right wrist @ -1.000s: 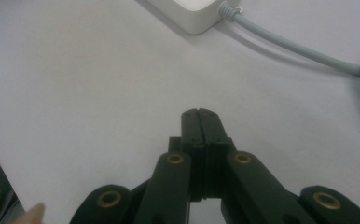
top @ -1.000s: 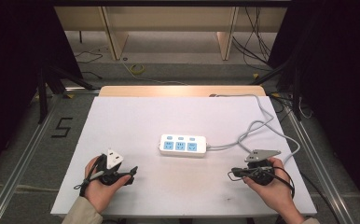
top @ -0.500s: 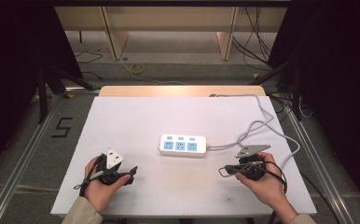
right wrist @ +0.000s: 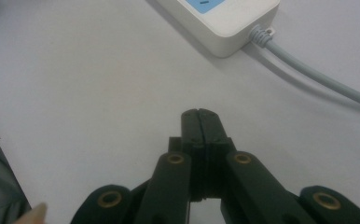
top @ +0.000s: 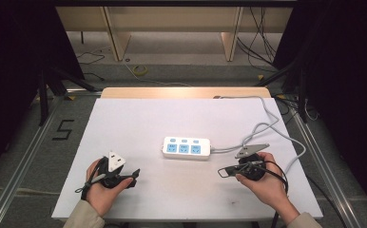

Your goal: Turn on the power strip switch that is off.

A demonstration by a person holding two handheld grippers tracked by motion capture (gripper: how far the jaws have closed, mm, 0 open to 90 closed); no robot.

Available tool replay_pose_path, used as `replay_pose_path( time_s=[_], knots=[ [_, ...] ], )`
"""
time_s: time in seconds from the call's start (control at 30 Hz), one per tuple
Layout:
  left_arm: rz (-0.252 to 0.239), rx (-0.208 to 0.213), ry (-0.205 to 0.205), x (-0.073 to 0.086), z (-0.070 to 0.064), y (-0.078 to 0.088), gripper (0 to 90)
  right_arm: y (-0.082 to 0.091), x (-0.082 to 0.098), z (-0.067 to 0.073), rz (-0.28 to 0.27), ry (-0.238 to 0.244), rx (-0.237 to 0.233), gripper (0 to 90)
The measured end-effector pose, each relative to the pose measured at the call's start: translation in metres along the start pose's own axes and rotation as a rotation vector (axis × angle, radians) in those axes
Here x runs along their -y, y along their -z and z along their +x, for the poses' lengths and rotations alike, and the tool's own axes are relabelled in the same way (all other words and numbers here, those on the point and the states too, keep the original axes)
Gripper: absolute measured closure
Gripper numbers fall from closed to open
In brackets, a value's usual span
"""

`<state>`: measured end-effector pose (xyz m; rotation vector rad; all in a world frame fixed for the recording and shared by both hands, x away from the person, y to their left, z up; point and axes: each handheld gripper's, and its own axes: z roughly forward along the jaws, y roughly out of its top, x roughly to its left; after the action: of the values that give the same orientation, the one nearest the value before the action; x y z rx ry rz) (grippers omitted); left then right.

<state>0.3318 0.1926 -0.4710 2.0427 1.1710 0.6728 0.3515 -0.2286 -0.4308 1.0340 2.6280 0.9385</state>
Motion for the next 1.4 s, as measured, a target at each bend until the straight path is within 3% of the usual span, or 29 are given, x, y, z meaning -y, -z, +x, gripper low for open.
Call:
replay_pose_path(
  time_s=[1.4],
  knots=[
    [-0.011, 0.000, 0.010, 0.000, -0.001, 0.001, 21.5, -0.018, -0.038, 0.008, 0.072, 0.032, -0.025, 90.0]
  ],
)
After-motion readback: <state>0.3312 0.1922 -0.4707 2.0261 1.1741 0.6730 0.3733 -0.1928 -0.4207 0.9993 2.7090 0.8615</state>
